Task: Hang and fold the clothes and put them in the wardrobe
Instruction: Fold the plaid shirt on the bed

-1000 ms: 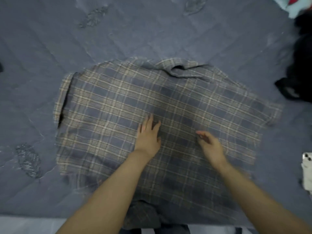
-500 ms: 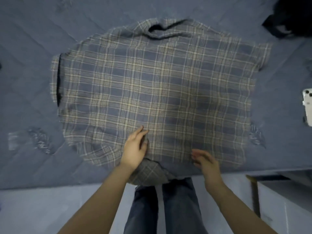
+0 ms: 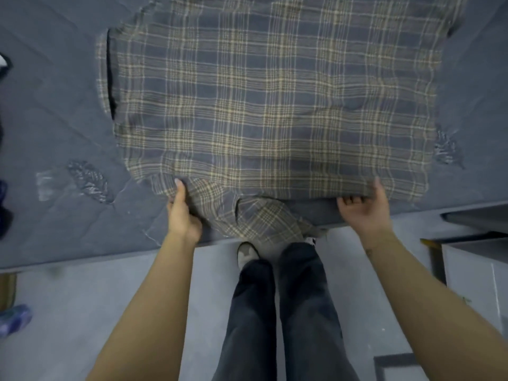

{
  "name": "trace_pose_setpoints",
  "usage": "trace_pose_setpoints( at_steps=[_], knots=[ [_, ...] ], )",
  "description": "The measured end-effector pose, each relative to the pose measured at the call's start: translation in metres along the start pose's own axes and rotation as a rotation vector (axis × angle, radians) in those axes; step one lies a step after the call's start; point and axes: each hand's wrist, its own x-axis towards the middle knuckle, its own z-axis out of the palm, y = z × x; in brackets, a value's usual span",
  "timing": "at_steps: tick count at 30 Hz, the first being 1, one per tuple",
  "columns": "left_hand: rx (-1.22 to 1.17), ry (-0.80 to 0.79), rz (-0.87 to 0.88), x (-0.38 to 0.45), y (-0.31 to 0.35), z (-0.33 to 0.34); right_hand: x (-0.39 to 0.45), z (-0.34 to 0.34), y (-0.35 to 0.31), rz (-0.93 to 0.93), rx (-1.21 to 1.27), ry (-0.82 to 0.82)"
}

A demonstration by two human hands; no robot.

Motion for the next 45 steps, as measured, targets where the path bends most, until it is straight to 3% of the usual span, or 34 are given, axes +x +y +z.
trace_pose_setpoints(
  at_steps=[4,7,11,14,17,19,21,23,27,30,32,35,37,40,45],
  knots=[
    [-0.132,-0.123,-0.063,-0.005,0.001,-0.016,0.009,0.007,-0.030,-0.025,-0.026,-0.099],
    [-0.017,-0.154,-0.063,-0.014,0.001,-0.038,0.007,-0.009,-0.056,-0.079,-0.042,-0.113],
    [0.237,0.105,0.004,-0.019,-0.015,-0.056,0.007,-0.042,-0.072,-0.031,-0.155,0.135],
    [0.239,0.059,-0.010,-0.018,-0.022,-0.058,0.012,-0.054,-0.069,0.001,-0.116,0.291],
    [0.092,-0.066,0.021,-0.018,-0.020,-0.061,0.015,-0.059,-0.062,-0.066,-0.115,0.285],
    [-0.146,-0.134,0.019,-0.019,-0.016,-0.064,0.012,-0.064,-0.053,-0.078,-0.156,0.247],
    [-0.391,-0.081,-0.011,-0.014,-0.014,-0.068,0.008,-0.064,-0.036,-0.044,-0.219,0.168],
    [-0.457,-0.018,-0.039,-0.005,-0.009,-0.068,0.006,-0.054,-0.017,-0.022,-0.285,0.122],
    [-0.148,-0.027,-0.131,-0.005,0.011,-0.043,0.012,-0.022,0.008,-0.049,-0.264,0.096],
    [0.011,-0.021,-0.037,-0.013,0.027,-0.034,0.017,-0.011,0.011,-0.053,-0.296,0.138],
    [-0.035,0.054,0.094,-0.014,0.027,-0.041,0.018,-0.015,0.009,-0.054,-0.295,0.165],
    [-0.009,0.463,0.339,-0.019,0.013,-0.060,0.015,-0.022,0.008,-0.036,-0.313,0.180],
    [0.019,0.617,0.323,-0.016,-0.001,-0.065,0.014,-0.025,0.010,-0.032,-0.312,0.196],
    [-0.023,0.405,0.123,-0.008,-0.012,-0.070,0.017,-0.029,0.011,-0.053,-0.256,0.226],
    [0.211,0.050,0.069,-0.015,-0.012,-0.089,0.011,-0.031,0.009,-0.053,-0.149,0.219]
  ],
)
